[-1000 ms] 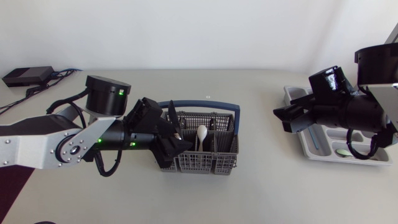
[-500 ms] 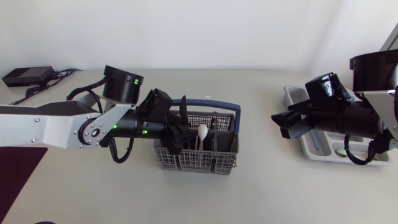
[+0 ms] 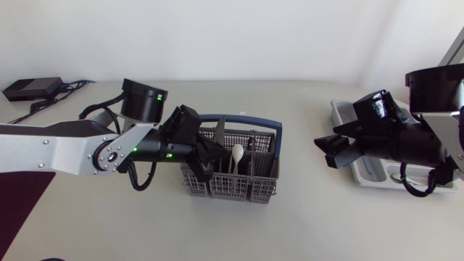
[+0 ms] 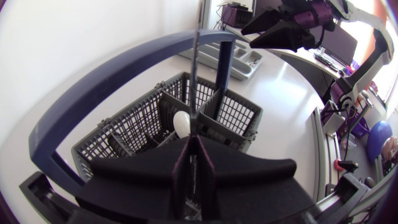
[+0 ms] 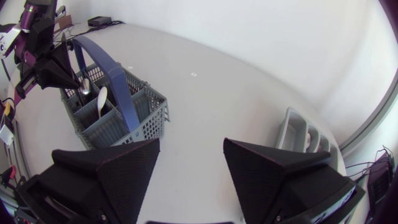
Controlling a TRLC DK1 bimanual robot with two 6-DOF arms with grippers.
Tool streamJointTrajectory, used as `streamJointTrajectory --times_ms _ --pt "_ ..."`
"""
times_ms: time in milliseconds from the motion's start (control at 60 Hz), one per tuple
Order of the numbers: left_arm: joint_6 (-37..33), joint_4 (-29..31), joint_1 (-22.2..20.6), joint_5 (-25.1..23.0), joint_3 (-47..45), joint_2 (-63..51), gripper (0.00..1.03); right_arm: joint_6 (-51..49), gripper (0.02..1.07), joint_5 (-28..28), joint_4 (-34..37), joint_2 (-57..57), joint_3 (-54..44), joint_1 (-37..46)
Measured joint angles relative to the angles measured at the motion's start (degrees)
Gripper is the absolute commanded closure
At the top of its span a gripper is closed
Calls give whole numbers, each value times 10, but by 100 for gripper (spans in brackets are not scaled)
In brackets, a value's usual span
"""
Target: Sort the cutlery from the basket into the organizer compartments.
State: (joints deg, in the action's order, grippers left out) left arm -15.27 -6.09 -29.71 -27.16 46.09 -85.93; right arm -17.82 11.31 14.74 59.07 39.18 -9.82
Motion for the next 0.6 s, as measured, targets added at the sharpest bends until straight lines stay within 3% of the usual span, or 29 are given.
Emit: streamJointTrajectory --times_ms 350,600 --pt "-28 2 -16 7 -63 124 100 -2 32 0 0 -3 0 -17" --pt "-32 9 -38 54 -64 216 100 -3 32 -9 5 -27 0 -48"
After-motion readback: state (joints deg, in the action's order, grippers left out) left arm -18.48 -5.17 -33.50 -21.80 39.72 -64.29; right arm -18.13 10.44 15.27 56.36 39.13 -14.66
